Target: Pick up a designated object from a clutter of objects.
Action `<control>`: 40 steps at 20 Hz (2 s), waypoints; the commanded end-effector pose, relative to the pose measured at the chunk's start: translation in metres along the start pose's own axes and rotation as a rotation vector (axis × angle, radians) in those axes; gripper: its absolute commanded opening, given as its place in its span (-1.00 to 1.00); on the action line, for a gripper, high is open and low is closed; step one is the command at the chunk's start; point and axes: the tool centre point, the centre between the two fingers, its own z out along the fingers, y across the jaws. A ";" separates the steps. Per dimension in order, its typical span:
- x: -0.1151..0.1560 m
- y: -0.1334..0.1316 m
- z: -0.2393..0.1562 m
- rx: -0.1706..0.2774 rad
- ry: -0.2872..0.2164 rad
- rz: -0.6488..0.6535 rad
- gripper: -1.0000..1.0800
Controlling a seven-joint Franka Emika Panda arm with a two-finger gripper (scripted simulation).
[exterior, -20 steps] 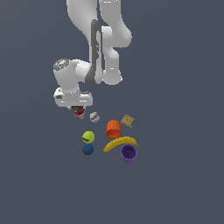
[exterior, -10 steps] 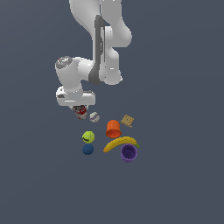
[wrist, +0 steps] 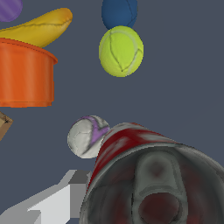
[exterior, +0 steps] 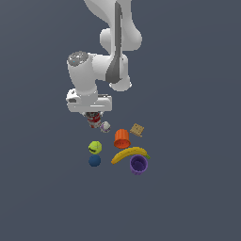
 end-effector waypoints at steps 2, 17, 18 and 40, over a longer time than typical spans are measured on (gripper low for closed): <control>0.017 -0.027 -0.025 -0.003 0.003 0.000 -1.00; 0.095 -0.159 -0.138 -0.003 0.003 -0.001 -1.00; 0.100 -0.167 -0.145 -0.002 0.003 -0.001 -1.00; 0.183 -0.293 -0.255 0.002 0.003 -0.002 -1.00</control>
